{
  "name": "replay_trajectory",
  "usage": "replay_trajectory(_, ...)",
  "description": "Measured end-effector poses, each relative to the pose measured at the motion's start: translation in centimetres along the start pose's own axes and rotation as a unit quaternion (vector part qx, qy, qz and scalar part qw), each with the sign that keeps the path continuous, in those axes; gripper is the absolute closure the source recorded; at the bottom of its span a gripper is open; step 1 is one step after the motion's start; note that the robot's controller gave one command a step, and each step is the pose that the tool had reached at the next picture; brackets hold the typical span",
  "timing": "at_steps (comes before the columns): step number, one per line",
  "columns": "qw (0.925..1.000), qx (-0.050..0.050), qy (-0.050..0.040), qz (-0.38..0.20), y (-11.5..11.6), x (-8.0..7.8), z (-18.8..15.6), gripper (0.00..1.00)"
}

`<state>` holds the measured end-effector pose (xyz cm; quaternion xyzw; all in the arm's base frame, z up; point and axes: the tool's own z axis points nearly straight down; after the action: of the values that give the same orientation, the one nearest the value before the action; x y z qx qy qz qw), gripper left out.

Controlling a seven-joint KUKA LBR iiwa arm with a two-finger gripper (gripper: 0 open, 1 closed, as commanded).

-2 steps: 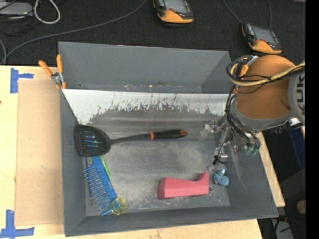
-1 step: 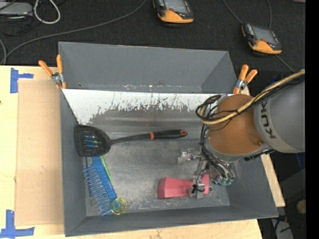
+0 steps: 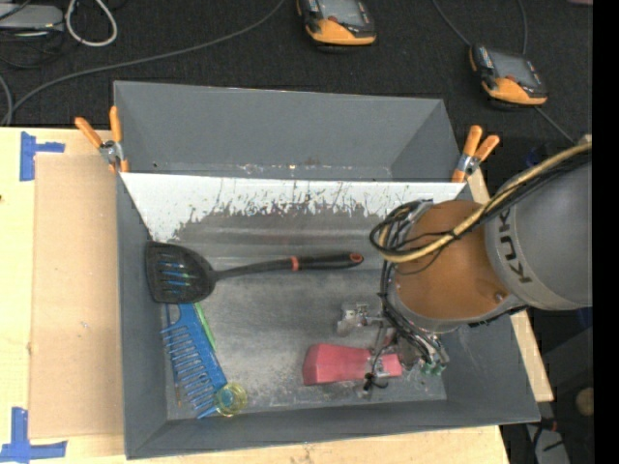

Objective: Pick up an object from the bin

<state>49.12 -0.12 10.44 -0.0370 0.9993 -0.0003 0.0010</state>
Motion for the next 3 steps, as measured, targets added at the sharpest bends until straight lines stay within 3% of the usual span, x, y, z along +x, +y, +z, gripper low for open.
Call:
replay_trajectory(1,0.9969,-0.001,0.0074,-0.079,1.9,1.6,0.5,0.00)
replay_trajectory(2,0.9946,0.000,-0.0005,-0.103,1.3,0.2,3.4,0.00)
replay_trajectory(3,0.9784,-0.002,0.0085,-0.207,0.7,0.6,3.4,1.00)
